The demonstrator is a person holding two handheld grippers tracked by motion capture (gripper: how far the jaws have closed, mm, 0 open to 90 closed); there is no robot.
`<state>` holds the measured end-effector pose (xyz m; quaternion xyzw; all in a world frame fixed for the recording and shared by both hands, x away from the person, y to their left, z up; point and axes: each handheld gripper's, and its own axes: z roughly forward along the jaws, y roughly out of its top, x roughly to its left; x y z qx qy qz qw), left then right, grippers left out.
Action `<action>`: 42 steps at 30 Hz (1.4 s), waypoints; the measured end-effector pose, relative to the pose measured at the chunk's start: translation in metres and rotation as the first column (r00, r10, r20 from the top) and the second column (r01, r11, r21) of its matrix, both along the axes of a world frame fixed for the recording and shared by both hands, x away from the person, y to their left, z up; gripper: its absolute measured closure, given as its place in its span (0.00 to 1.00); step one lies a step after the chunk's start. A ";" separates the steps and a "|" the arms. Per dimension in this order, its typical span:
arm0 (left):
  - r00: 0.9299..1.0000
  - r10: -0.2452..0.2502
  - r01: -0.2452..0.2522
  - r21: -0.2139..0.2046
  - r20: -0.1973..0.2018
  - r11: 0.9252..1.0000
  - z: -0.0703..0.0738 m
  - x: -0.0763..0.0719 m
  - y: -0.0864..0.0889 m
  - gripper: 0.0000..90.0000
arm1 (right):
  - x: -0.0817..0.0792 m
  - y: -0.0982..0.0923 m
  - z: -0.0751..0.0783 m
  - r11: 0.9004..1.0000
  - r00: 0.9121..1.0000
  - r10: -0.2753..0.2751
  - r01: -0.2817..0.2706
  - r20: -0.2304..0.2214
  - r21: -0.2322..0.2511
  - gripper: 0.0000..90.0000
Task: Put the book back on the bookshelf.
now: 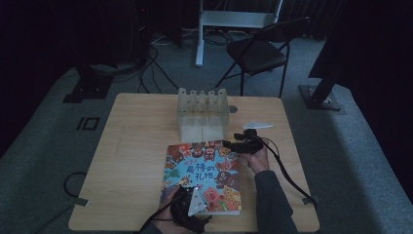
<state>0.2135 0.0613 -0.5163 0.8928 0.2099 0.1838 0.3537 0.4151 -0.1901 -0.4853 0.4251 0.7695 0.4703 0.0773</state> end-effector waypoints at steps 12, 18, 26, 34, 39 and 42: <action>1.000 0.022 -0.022 0.018 0.017 1.000 -0.005 0.013 -0.013 0.00 | 0.000 0.002 0.003 1.000 1.000 -0.001 0.001 0.003 -0.011 0.30; 0.998 0.021 -0.023 0.026 0.054 0.999 0.002 0.010 -0.012 0.00 | 0.000 0.002 0.001 1.000 1.000 -0.003 0.003 -0.010 -0.021 0.30; 0.997 0.028 -0.029 0.013 0.070 0.999 0.006 0.008 -0.009 0.00 | -0.011 0.002 -0.001 0.997 0.998 0.006 -0.010 -0.058 -0.073 0.27; 0.998 0.032 -0.032 0.008 0.059 0.999 0.004 0.008 -0.009 0.00 | -0.034 0.012 0.001 0.993 0.994 0.048 -0.058 -0.095 -0.107 0.33; 0.998 0.033 -0.032 -0.010 0.045 0.999 0.005 0.009 -0.007 0.00 | -0.039 0.011 0.006 0.994 0.996 0.031 -0.040 -0.088 -0.097 0.39; 0.998 0.034 -0.033 -0.007 0.049 0.999 0.005 0.009 -0.007 0.00 | -0.039 0.011 0.006 0.995 0.996 0.025 -0.033 -0.090 -0.095 0.39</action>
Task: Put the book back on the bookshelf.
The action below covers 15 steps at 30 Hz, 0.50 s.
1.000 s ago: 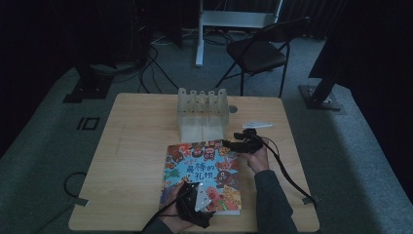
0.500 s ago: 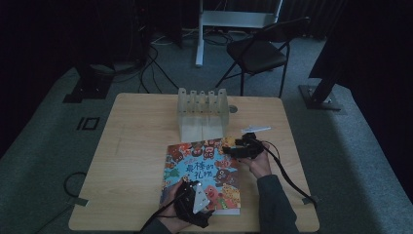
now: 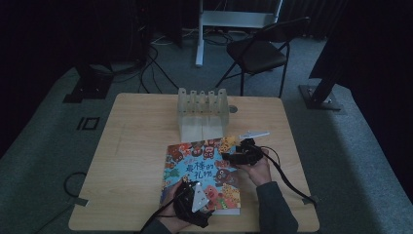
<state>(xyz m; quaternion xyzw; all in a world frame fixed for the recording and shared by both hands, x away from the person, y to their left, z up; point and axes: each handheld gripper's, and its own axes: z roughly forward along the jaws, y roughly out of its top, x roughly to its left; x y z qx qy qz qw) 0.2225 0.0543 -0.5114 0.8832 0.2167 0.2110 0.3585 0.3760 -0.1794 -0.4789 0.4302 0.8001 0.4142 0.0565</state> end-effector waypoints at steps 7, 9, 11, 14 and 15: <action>1.000 0.007 -0.007 0.005 0.018 1.000 0.000 -0.002 -0.001 0.00 | -0.001 0.002 -0.003 0.999 0.997 0.043 -0.042 -0.070 0.010 0.37; 1.000 0.009 -0.009 0.004 0.019 1.000 0.000 -0.002 0.000 0.00 | -0.002 0.002 -0.002 0.999 0.996 0.053 -0.052 -0.071 0.014 0.37; 1.000 0.011 -0.011 0.003 0.025 1.000 0.000 -0.003 0.000 0.00 | -0.003 0.001 -0.001 0.998 0.996 0.054 -0.053 -0.075 0.016 0.38; 1.000 0.012 -0.013 0.007 0.027 1.000 0.000 -0.003 -0.001 0.00 | -0.003 0.001 -0.002 0.998 0.994 0.059 -0.058 -0.093 0.020 0.37; 0.999 0.013 -0.014 0.008 0.030 1.000 0.000 -0.004 -0.001 0.00 | -0.003 0.002 -0.002 0.998 0.993 0.063 -0.061 -0.095 0.017 0.37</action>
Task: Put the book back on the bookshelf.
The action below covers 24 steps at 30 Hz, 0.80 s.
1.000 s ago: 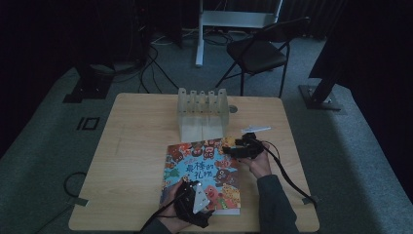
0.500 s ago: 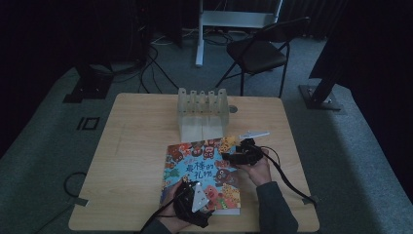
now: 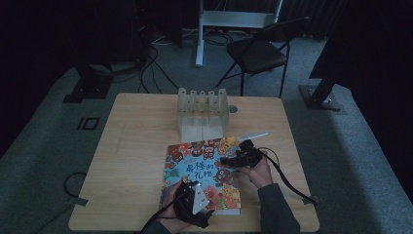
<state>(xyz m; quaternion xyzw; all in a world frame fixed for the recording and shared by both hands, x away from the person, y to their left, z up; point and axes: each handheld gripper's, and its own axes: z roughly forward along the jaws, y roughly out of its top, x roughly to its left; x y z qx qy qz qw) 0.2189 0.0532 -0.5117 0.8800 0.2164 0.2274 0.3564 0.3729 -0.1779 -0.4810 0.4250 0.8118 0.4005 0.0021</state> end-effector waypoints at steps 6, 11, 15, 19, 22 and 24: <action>1.000 0.000 0.000 0.006 -0.001 1.000 -0.002 0.000 -0.001 0.00 | -0.002 0.001 -0.007 0.999 0.998 0.040 -0.038 -0.053 0.031 0.34; 1.000 0.001 -0.001 -0.001 -0.005 1.000 -0.002 0.000 -0.001 0.00 | -0.004 0.003 -0.008 0.998 0.997 0.057 -0.056 -0.048 0.026 0.33; 1.000 0.002 -0.002 -0.009 -0.008 1.000 -0.002 0.000 0.001 0.00 | -0.005 0.003 -0.006 0.998 0.997 0.062 -0.061 -0.044 0.030 0.35; 0.999 0.004 -0.005 -0.042 -0.035 0.999 -0.003 0.002 0.004 0.00 | -0.007 0.004 -0.003 0.997 0.998 0.062 -0.060 -0.033 0.050 0.39; 0.999 0.006 -0.007 -0.043 -0.039 0.999 -0.003 0.002 0.004 0.00 | -0.007 0.005 -0.002 0.997 0.997 0.065 -0.063 -0.030 0.055 0.40; 0.999 0.018 -0.021 -0.054 -0.046 0.998 -0.003 0.002 0.009 0.00 | -0.008 0.004 -0.001 0.995 0.997 0.071 -0.068 -0.028 0.074 0.45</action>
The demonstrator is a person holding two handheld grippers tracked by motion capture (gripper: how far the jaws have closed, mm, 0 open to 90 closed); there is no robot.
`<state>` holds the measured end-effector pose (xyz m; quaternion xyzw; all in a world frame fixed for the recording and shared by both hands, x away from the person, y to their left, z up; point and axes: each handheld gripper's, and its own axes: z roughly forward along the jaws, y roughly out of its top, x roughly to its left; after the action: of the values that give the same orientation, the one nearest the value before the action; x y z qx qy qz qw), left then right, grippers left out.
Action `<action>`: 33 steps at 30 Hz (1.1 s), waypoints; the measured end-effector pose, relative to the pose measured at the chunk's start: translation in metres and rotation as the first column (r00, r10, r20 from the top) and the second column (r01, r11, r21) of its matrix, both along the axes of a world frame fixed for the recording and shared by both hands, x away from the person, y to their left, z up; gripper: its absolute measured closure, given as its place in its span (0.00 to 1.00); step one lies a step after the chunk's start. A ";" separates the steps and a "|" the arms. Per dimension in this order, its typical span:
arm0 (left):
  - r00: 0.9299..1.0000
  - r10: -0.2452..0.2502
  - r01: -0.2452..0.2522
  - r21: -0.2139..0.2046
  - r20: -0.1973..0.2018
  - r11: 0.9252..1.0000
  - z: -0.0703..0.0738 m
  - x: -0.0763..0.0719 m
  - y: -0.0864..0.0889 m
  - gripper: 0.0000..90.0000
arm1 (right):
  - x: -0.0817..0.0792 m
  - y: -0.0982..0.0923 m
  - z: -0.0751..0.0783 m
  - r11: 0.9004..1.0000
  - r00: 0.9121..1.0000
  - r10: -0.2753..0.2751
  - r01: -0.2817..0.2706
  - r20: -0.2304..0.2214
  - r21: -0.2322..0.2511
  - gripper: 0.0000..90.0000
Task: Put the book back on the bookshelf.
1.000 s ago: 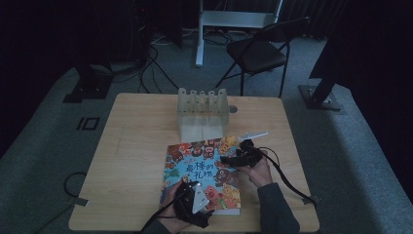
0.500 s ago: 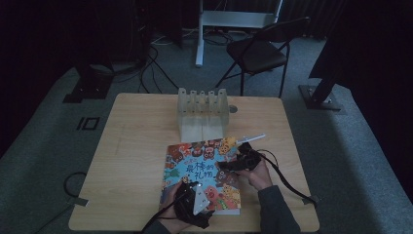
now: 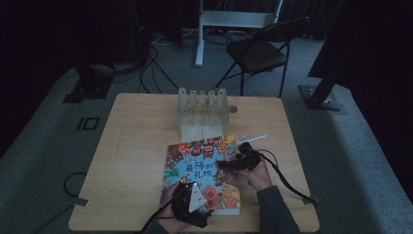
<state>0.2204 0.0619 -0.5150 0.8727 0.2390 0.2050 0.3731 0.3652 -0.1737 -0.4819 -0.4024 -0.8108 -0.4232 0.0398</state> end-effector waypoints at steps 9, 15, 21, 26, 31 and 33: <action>0.998 0.064 -0.064 -0.018 0.012 0.998 0.008 -0.012 0.031 0.01 | -0.001 0.002 0.019 0.993 0.999 -0.033 0.031 0.018 0.110 0.65; 0.994 0.101 -0.099 -0.062 0.031 0.993 0.017 -0.022 0.054 0.04 | -0.006 0.013 0.039 0.995 0.997 -0.035 0.028 0.066 0.098 0.69; 0.994 0.105 -0.103 -0.089 0.024 0.991 0.022 -0.025 0.066 0.05 | -0.009 0.025 0.056 0.998 0.997 -0.043 0.040 0.068 0.051 0.70; 0.994 0.108 -0.105 -0.101 0.025 0.989 0.026 -0.028 0.073 0.05 | -0.009 0.034 0.068 0.999 0.996 -0.036 0.036 0.081 0.010 0.71; 0.988 0.129 -0.117 -0.135 0.084 0.984 0.029 -0.039 0.086 0.08 | -0.009 0.039 0.073 0.999 0.996 -0.041 0.042 0.077 -0.007 0.72; 0.986 0.144 -0.129 -0.167 0.081 0.978 0.030 -0.037 0.093 0.11 | -0.011 0.041 0.074 0.998 0.995 -0.058 0.059 0.085 -0.005 0.73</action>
<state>0.1832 0.1548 -0.4847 0.8109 0.2965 0.2502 0.4381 0.3545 -0.1325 -0.4075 -0.4078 -0.8011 -0.4379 -0.0087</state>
